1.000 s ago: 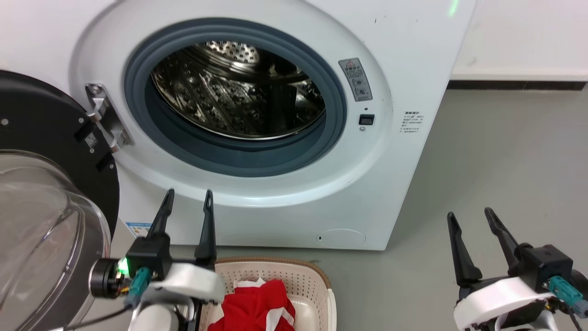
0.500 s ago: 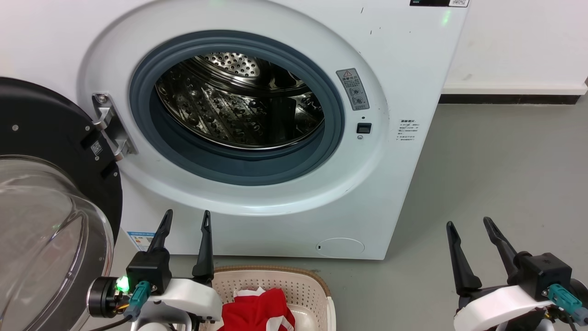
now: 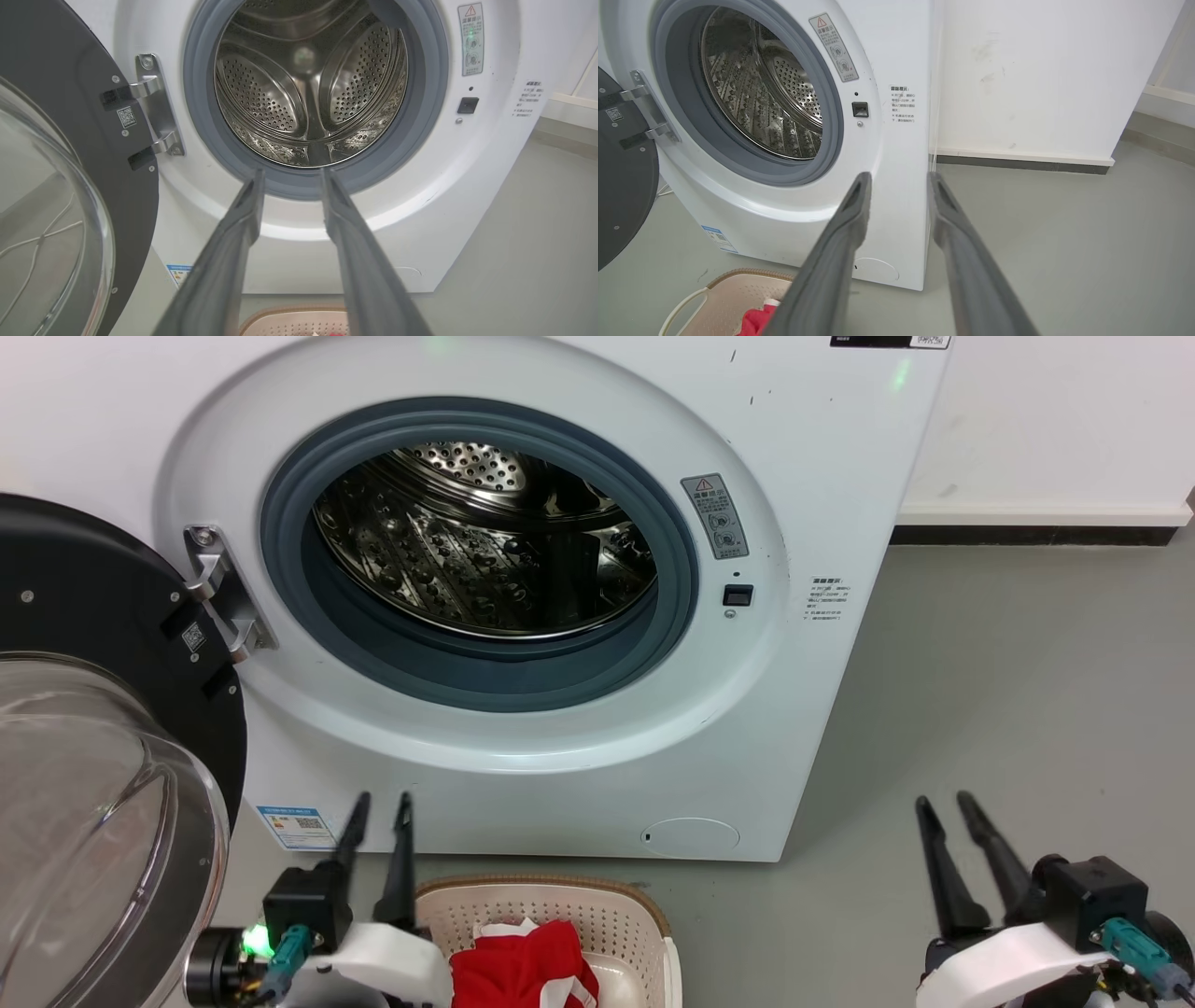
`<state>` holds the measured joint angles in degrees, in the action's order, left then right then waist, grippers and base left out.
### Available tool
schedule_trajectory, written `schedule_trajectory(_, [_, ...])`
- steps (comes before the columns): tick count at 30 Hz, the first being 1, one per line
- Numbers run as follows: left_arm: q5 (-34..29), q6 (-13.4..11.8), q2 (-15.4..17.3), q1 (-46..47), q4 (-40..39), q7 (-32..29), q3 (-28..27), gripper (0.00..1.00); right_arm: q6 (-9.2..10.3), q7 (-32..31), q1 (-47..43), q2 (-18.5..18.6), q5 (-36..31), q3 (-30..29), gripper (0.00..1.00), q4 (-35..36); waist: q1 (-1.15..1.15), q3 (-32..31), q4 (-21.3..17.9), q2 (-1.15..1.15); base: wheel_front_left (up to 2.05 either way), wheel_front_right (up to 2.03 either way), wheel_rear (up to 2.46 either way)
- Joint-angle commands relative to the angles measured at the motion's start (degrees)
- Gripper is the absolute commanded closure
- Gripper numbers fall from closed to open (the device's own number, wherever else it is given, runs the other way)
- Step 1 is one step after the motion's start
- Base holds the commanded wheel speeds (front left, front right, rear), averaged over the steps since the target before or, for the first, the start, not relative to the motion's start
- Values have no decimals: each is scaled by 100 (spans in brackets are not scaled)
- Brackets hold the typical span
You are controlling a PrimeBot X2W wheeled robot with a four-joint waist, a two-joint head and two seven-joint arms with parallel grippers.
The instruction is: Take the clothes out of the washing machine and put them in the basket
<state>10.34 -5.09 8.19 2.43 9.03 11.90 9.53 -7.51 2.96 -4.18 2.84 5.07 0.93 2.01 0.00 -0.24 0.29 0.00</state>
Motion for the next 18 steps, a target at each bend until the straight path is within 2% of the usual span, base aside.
schedule_trajectory(1, [12,5,-7,-15,30,-12,-4,100,0,3,-6,0,13,6,100,-28,0,0,0,0,0,0,0])
schedule_trajectory(18, [1764,275,-121,70,163,-419,-359,100,0,-83,217,113,2011,-9,100,-373,0,6,-4,0,0,0,0])
